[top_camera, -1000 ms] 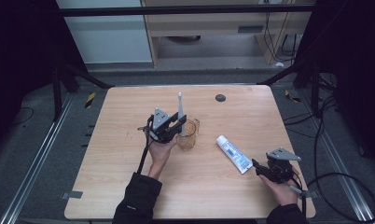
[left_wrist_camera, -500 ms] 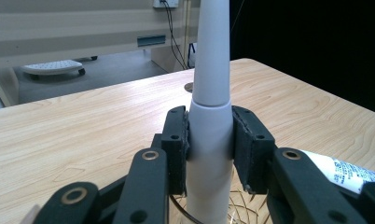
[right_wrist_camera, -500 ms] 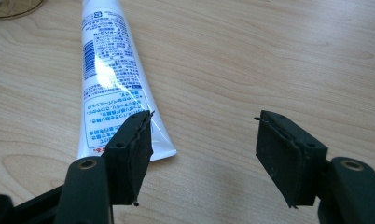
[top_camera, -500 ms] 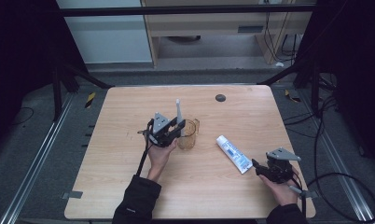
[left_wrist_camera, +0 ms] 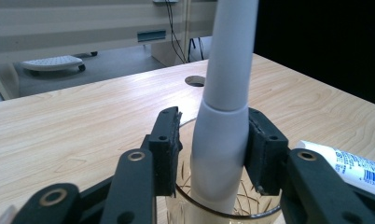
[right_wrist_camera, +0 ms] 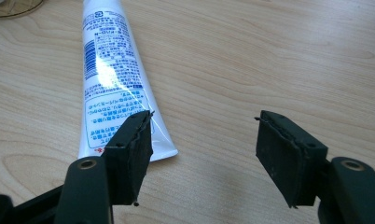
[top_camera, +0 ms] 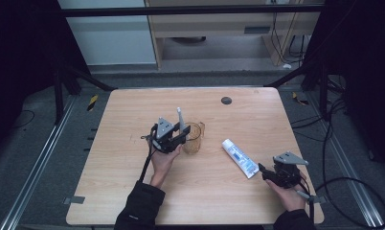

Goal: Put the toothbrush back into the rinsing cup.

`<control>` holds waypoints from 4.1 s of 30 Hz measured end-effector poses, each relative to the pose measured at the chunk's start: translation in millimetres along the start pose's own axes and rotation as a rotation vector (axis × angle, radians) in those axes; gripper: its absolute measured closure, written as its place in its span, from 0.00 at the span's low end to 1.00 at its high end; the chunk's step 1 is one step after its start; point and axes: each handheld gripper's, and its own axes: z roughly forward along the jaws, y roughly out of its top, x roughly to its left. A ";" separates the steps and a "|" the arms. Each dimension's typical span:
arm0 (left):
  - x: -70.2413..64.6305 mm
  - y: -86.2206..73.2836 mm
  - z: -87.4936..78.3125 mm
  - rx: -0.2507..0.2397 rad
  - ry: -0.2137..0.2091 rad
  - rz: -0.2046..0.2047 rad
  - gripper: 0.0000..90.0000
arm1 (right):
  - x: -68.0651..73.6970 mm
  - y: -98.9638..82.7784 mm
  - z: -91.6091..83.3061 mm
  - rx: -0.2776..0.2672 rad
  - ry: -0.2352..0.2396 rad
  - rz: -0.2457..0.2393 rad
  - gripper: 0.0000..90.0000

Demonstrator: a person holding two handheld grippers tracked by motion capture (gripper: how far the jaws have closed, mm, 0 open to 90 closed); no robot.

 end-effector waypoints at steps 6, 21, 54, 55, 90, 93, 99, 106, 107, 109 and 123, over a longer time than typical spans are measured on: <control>-1.0 -1.6 -2.2 0.002 -0.002 0.010 0.63 | 0.2 0.1 -0.2 -0.001 0.000 -0.001 0.40; -5.0 4.0 -21.3 0.014 -0.014 0.023 0.47 | 1.9 1.1 -1.2 -0.005 0.002 0.002 0.40; 16.1 -31.0 -104.0 0.229 0.062 0.099 0.40 | 5.0 10.8 -16.0 -0.069 0.015 -0.001 0.40; 17.7 -32.5 -107.6 0.233 0.066 0.094 0.40 | 5.3 11.0 -16.1 -0.070 0.014 0.001 0.40; 53.8 -69.2 -172.5 0.316 0.250 0.002 0.62 | 3.7 36.5 29.8 0.026 0.046 -0.014 0.75; 54.4 -70.7 -171.0 0.335 0.254 0.005 0.64 | 4.7 36.3 29.1 0.027 0.052 -0.018 0.77; 57.6 -72.6 -169.5 0.351 0.260 -0.006 0.66 | 4.5 31.7 30.1 0.055 0.050 -0.028 0.90; 57.9 -73.4 -168.3 0.357 0.259 -0.006 0.67 | -0.3 25.6 34.0 0.100 0.062 -0.013 1.00; 58.0 -73.4 -168.2 0.357 0.259 -0.006 0.67 | -0.5 25.0 34.6 0.106 0.061 -0.018 1.00; 58.6 -73.4 -168.1 0.357 0.258 -0.004 0.68 | -1.0 23.9 36.0 0.120 0.059 -0.021 1.00; 59.9 -73.9 -167.9 0.362 0.257 0.000 0.68 | 4.7 18.8 36.7 0.172 0.089 -0.058 1.00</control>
